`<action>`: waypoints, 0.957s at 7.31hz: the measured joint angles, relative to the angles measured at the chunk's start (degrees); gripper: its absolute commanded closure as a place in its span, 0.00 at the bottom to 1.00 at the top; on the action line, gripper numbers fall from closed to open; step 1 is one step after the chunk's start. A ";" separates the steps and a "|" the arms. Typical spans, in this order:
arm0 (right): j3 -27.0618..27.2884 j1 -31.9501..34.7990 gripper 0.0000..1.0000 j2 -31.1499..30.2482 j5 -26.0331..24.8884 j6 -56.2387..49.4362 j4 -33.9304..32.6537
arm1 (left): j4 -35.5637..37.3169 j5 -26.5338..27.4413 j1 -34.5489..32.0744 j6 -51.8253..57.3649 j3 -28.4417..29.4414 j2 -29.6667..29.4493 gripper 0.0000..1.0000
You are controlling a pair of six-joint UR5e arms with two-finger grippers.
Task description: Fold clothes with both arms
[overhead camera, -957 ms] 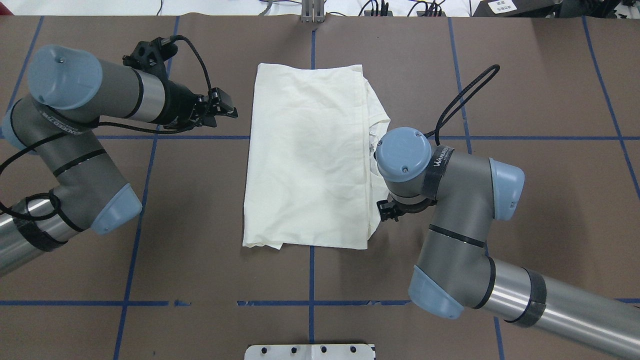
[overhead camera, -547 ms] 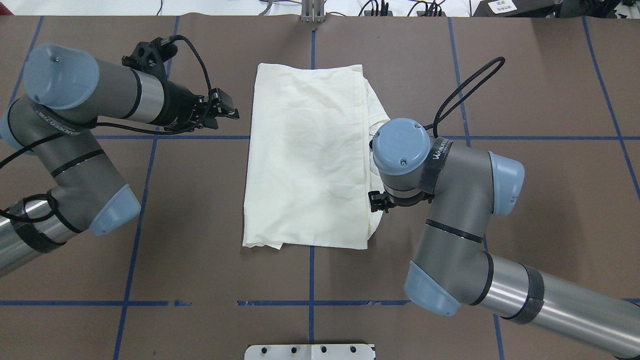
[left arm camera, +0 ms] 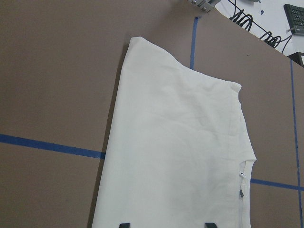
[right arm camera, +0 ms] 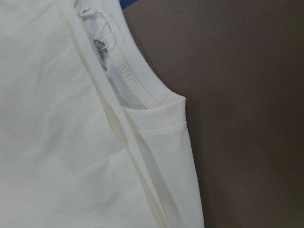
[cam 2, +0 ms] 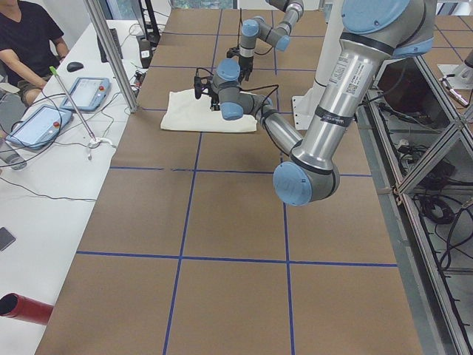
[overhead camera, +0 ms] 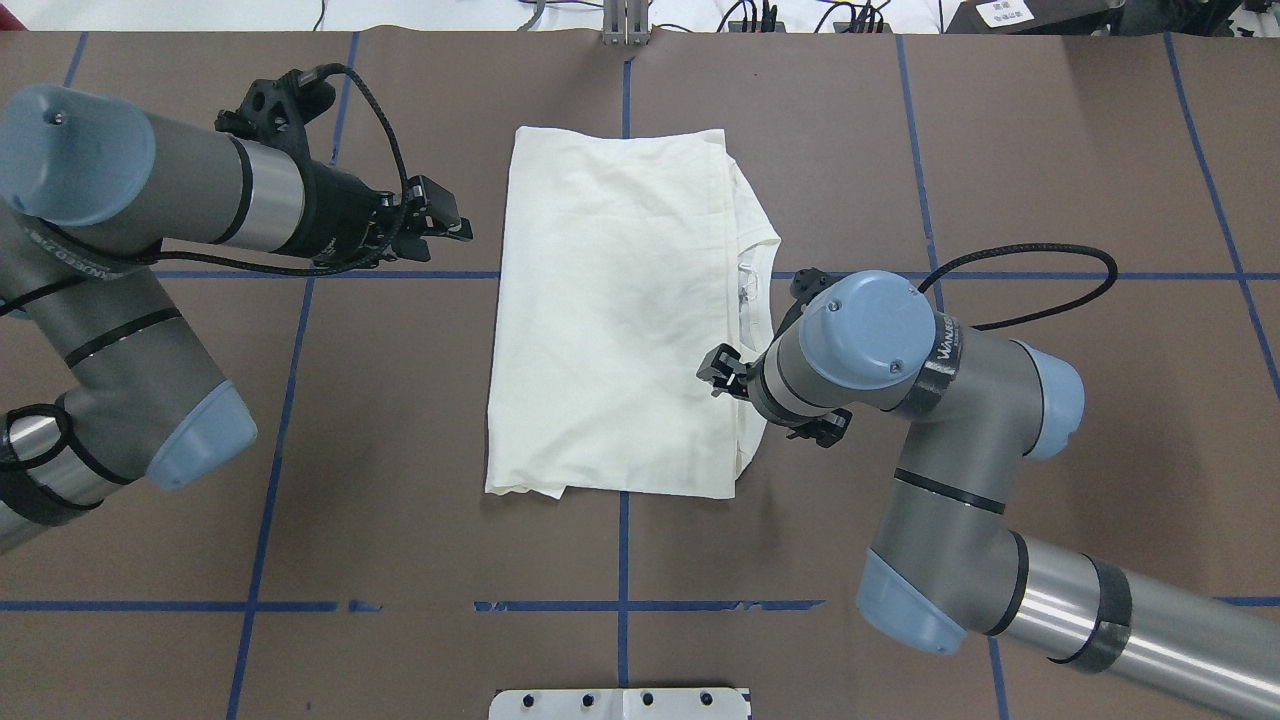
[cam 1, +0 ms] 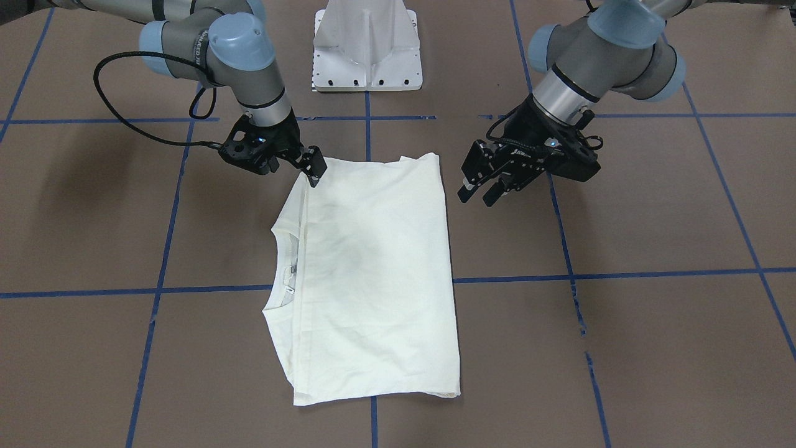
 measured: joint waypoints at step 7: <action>-0.74 -5.45 0.05 -1.43 -5.99 20.70 2.71 | -0.88 0.81 0.46 0.77 -0.99 -0.03 0.40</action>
